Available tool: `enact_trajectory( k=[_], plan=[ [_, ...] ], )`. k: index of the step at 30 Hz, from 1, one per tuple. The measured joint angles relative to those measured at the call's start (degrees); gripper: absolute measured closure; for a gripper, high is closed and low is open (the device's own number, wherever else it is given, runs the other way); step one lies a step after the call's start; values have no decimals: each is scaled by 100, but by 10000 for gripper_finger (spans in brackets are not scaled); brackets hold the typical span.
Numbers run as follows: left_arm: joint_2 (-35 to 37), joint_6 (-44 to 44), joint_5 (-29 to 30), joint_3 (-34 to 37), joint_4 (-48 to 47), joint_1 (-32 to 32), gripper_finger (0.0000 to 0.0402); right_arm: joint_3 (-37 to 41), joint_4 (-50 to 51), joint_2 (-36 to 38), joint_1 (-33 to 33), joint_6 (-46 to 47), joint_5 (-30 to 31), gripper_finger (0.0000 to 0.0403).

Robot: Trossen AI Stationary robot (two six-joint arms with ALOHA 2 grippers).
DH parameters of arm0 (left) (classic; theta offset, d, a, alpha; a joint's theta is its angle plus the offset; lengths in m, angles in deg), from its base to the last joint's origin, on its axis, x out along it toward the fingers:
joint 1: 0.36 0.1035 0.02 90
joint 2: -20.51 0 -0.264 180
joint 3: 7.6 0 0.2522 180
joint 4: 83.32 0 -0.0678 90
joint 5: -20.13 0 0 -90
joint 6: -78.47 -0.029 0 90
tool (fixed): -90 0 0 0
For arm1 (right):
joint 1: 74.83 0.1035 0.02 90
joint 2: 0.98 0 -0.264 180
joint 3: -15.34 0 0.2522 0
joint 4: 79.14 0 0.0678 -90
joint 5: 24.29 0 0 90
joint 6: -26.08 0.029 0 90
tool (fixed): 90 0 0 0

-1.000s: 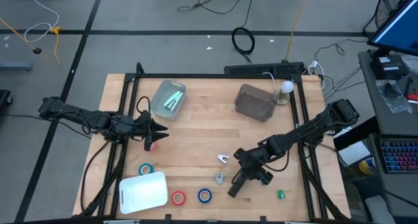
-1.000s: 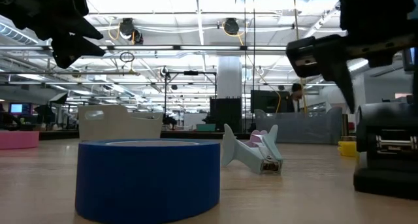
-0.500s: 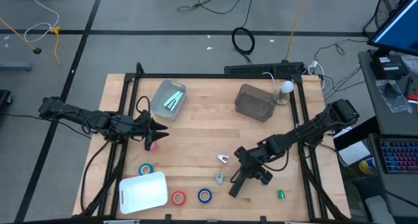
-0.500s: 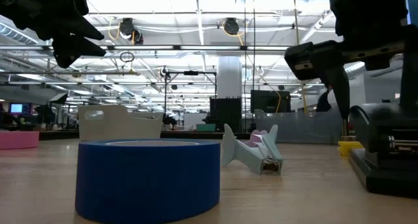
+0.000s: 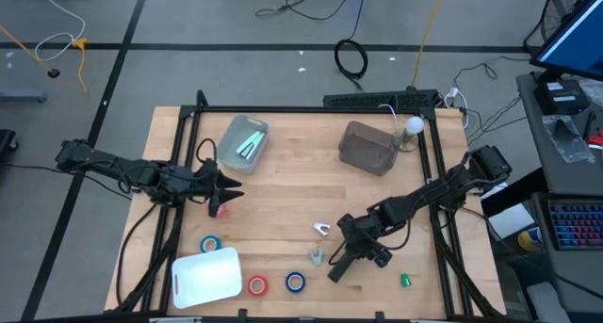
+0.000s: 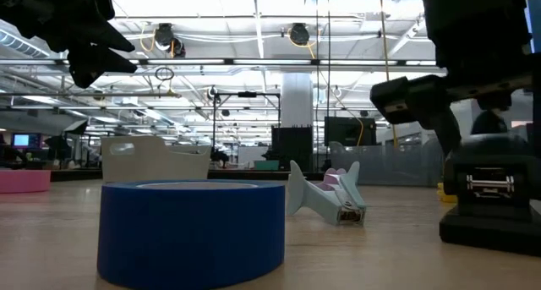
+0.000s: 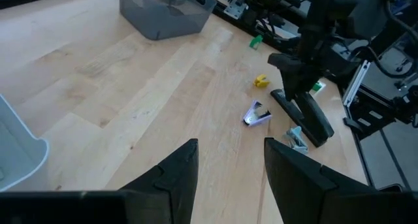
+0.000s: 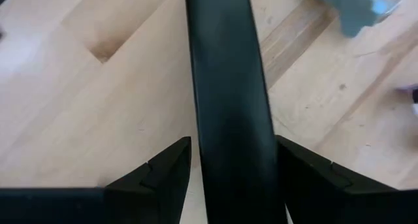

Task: Pick and place Stapler, Stapler remover, tape
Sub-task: Put the black stapler into the gray bin

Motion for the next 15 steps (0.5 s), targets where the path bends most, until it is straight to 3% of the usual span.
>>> enact_trajectory(
  k=[10, 15],
  plan=[
    [0, -35, 2, 0, 22, 0, 227, -79, 96, 24, -12, 176, 1, 202],
    [0, -39, 2, 0, 21, 1, 227, -79, 265, 24, -18, 244, 18, 232]
  ],
)
